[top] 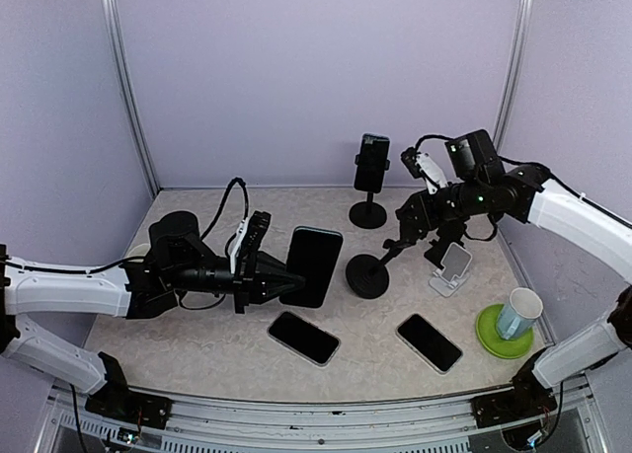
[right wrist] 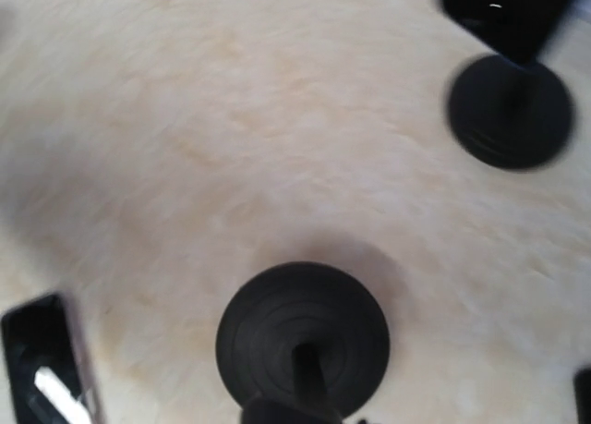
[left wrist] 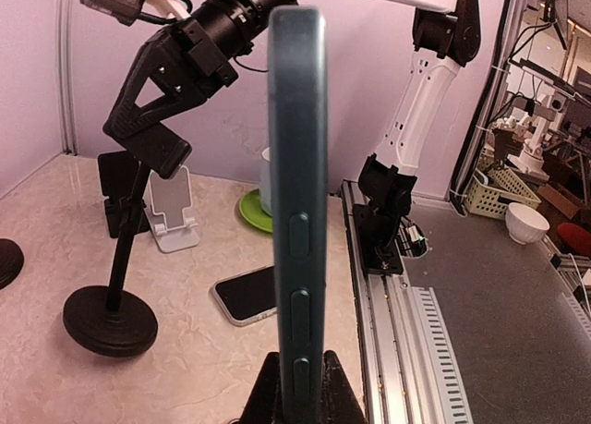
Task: Place the phone on the phone stand
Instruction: Place the phone stand at the center of the board.
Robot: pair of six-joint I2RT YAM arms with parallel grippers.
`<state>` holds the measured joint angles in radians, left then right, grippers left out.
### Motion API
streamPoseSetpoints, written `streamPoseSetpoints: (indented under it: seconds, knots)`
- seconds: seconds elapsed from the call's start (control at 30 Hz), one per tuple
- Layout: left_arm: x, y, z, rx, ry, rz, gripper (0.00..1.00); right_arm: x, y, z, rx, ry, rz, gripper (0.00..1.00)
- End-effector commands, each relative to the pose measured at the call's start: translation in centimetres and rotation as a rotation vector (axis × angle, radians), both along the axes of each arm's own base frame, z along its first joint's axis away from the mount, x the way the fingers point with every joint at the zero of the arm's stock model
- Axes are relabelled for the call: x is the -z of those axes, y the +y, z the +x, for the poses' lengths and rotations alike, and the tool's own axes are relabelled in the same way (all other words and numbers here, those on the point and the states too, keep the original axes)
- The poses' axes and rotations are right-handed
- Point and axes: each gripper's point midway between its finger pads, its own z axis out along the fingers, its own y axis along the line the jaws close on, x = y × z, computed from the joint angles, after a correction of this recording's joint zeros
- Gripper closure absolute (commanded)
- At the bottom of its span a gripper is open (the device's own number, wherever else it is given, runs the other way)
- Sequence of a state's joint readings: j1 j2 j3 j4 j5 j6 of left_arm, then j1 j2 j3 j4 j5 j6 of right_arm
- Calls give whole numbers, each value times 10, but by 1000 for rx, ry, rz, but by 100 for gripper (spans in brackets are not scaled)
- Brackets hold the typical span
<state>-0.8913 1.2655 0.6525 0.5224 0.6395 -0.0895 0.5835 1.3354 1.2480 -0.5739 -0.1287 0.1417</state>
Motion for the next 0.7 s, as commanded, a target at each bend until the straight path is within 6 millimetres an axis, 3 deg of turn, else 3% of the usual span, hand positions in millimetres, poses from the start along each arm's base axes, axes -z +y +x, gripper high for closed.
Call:
streamPoseSetpoints:
  seconds: [0.0,0.1,0.3,0.43,0.67]
  knots:
    - [-15,9,-4,-14,-39,-45,100,-36,41,-9,-237,-63,-9,78]
    - [-15,13,-5,-25,-37,-47,100,-38,69,-13,-349,-110,-83,79]
    - [-19,23,-9,-51,-40,-51,100,-11,122,-28,-608,-163,-301,79]
    - [-24,30,-12,-68,-43,-63,100,-16,153,-23,-689,-229,-321,78]
    - [-26,44,-21,-88,-34,-78,100,-20,187,-26,-781,-344,-385,63]
